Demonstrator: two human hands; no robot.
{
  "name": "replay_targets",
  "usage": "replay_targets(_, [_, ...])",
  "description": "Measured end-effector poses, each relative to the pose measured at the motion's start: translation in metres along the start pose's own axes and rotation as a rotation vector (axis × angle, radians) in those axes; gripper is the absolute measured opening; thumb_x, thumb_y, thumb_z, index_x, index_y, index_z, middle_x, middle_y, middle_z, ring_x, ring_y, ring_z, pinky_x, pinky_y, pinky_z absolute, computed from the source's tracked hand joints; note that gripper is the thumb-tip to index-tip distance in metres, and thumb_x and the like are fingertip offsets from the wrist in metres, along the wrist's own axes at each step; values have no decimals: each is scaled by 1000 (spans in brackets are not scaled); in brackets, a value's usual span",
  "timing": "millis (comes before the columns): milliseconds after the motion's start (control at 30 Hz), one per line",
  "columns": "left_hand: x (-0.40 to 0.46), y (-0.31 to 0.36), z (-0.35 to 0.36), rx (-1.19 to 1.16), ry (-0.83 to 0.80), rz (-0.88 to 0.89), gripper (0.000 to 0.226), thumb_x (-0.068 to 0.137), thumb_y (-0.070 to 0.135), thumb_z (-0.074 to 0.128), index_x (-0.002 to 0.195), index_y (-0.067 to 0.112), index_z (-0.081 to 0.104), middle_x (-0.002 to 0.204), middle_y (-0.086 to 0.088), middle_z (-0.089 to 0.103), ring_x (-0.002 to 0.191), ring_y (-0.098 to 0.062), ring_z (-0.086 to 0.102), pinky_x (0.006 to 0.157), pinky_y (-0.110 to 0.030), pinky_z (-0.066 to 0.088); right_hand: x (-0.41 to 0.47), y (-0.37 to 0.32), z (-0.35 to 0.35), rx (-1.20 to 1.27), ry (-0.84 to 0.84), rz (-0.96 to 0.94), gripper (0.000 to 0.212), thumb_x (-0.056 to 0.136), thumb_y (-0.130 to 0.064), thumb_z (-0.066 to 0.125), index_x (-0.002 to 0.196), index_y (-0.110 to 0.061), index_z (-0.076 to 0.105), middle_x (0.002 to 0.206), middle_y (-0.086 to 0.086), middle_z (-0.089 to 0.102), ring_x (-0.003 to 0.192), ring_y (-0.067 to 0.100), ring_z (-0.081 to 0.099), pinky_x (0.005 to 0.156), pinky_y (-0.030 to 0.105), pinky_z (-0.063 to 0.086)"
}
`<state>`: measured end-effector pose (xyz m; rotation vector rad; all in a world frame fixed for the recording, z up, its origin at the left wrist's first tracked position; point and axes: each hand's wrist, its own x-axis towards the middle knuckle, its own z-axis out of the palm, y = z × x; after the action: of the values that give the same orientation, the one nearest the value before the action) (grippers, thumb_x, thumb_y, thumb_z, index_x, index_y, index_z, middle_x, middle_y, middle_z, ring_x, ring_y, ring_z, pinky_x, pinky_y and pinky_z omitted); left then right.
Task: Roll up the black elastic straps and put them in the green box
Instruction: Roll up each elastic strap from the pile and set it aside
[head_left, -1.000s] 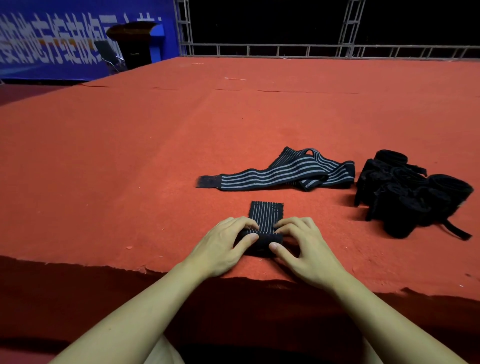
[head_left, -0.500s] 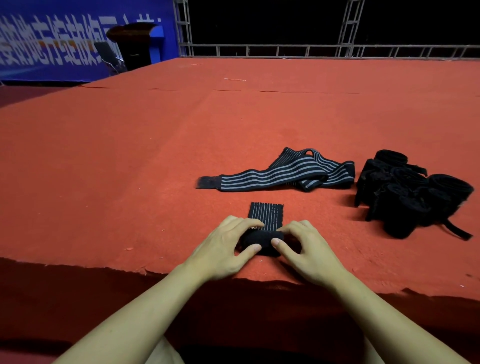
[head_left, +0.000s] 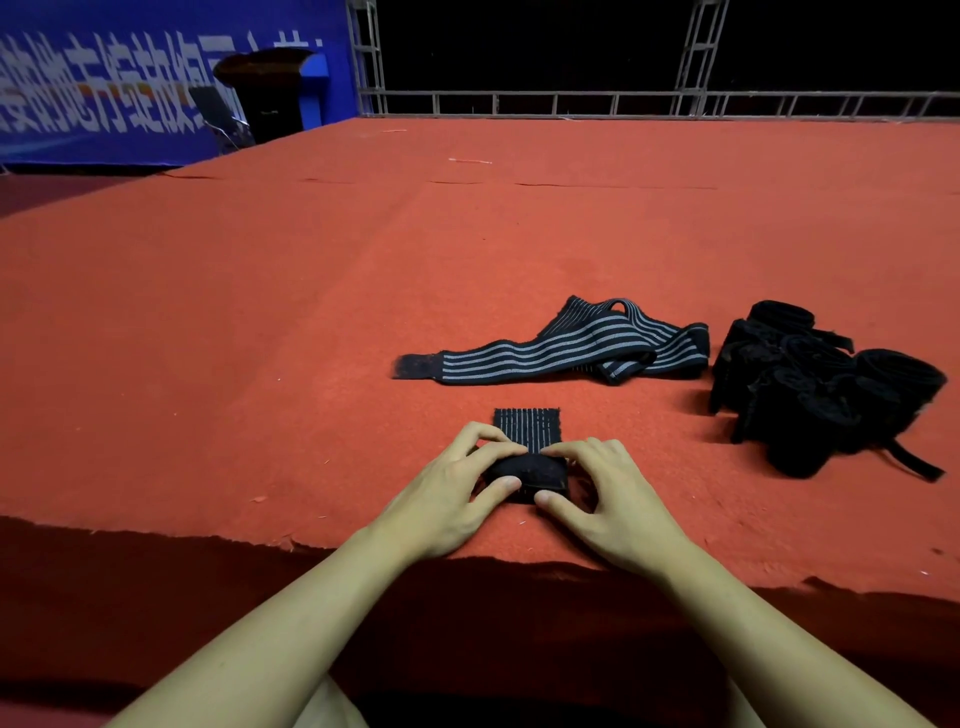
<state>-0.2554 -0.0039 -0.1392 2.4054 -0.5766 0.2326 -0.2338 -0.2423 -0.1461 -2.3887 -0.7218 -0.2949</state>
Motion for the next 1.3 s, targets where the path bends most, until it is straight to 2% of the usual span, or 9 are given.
replay_targets(100, [2, -1, 2, 37, -18, -28, 40, 104, 46, 50, 142, 33, 52, 133, 17, 32, 114, -6, 52, 107, -37, 45, 1, 4, 1, 13, 1, 22, 50, 87, -58, 66, 130, -34, 60, 121, -20, 51, 112, 4, 44, 101, 22, 37])
replay_targets(267, [2, -2, 2, 61, -22, -24, 53, 99, 49, 57, 148, 42, 38, 131, 19, 35, 118, -3, 49, 107, -34, 44, 4, 4, 2, 10, -18, 41, 46, 92, -62, 55, 128, -34, 62, 114, -23, 57, 105, 1, 46, 99, 29, 43])
replay_targets(433, [2, -1, 0, 39, 10, -1, 38, 99, 44, 59, 134, 38, 47, 115, 20, 47, 113, 0, 48, 104, -30, 43, 1, 3, 0, 82, 3, 111, 37, 89, -64, 51, 118, -41, 55, 109, -20, 61, 107, -1, 50, 94, 29, 45])
replay_targets(600, [1, 0, 0, 39, 0, 9, 30, 103, 46, 50, 132, 38, 51, 112, 23, 54, 107, 1, 48, 100, -27, 42, 0, 1, 0, 57, 53, 62, 39, 91, -64, 48, 109, -32, 62, 104, -22, 60, 104, 1, 50, 90, 25, 43])
replay_targets(733, [2, -1, 0, 48, -4, -8, 34, 102, 54, 40, 129, 39, 53, 115, 20, 59, 106, 0, 48, 100, -31, 43, -1, -3, -2, 90, 49, 40, 46, 90, -63, 53, 121, -30, 60, 113, -25, 56, 111, 0, 50, 94, 19, 40])
replay_targets(967, [3, 0, 2, 73, 41, -63, 50, 100, 62, 32, 131, 32, 58, 122, 19, 41, 119, -3, 43, 102, -40, 47, -7, -5, -7, 88, 48, -63, 30, 92, -46, 65, 118, -31, 60, 121, -22, 52, 117, 9, 50, 100, 20, 40])
replay_targets(1033, [3, 1, 1, 93, 28, -68, 51, 99, 64, 34, 136, 35, 55, 124, 19, 37, 121, -2, 41, 101, -42, 49, -5, -4, -6, 84, 62, -57, 30, 92, -46, 65, 118, -31, 63, 121, -23, 55, 117, 7, 51, 101, 21, 41])
replay_targets(1167, [-1, 5, -2, 124, -8, -39, 58, 95, 59, 56, 147, 45, 36, 133, 18, 30, 125, -1, 37, 99, -37, 51, -2, -1, -5, 75, 50, -15, 37, 91, -50, 65, 124, -34, 63, 123, -25, 57, 117, 4, 50, 102, 24, 41])
replay_targets(1300, [1, 4, -1, 128, 3, -26, 52, 95, 52, 61, 141, 44, 41, 128, 22, 35, 119, -1, 40, 97, -38, 52, -1, 0, -4, 45, 11, 12, 50, 90, -58, 60, 135, -36, 58, 128, -27, 55, 118, -1, 46, 105, 27, 41])
